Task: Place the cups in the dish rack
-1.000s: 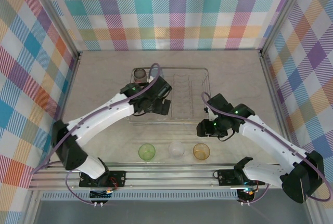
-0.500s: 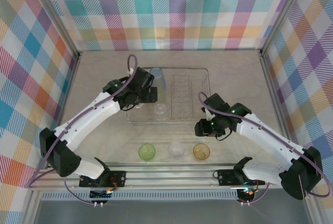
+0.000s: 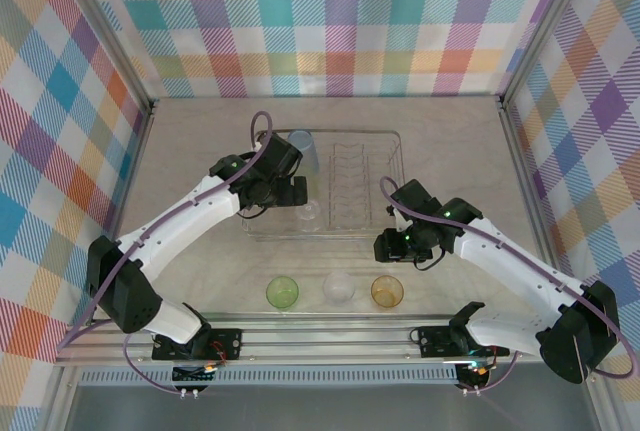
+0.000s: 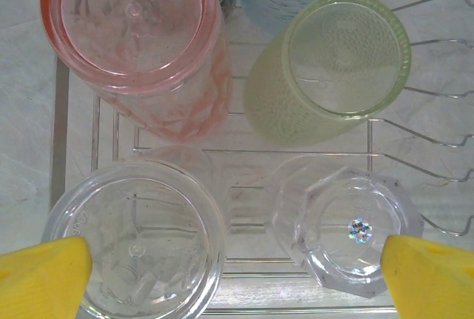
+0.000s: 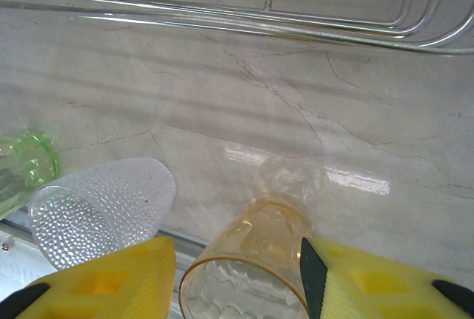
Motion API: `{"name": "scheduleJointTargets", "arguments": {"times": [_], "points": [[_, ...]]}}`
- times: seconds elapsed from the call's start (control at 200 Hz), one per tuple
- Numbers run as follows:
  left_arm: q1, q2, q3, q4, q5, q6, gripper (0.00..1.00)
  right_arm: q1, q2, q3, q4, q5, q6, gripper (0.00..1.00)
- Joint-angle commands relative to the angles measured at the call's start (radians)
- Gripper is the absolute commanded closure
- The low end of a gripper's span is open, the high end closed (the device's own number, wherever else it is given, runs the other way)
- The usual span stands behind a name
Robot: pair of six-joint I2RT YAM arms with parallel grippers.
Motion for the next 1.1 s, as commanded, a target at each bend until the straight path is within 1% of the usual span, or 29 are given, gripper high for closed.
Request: {"name": "scheduleJointTargets", "arguments": {"times": [0.0, 0.33, 0.48, 0.64, 0.83, 1.095], "points": [[0.012, -0.010, -0.030, -0.045, 0.014, -0.028, 0.00, 0.006, 0.002, 0.021, 0.001, 0.012, 0.004, 0.52], [0.014, -0.065, -0.085, -0.045, 0.018, -0.047, 0.00, 0.006, -0.003, 0.014, 0.001, 0.015, 0.006, 0.52], [0.015, -0.104, -0.087, 0.006, 0.046, -0.028, 0.00, 0.006, -0.003, 0.012, 0.003, 0.018, 0.007, 0.52], [0.014, -0.064, 0.010, -0.008, 0.049, 0.016, 0.00, 0.006, -0.002, 0.015, 0.005, 0.018, 0.009, 0.52], [0.016, 0.023, 0.146, -0.025, -0.002, 0.064, 0.00, 0.006, -0.006, 0.014, -0.002, 0.023, 0.008, 0.51], [0.067, 0.166, 0.298, -0.003, -0.002, 0.131, 0.00, 0.006, -0.019, 0.005, -0.012, 0.031, -0.001, 0.51]]}}
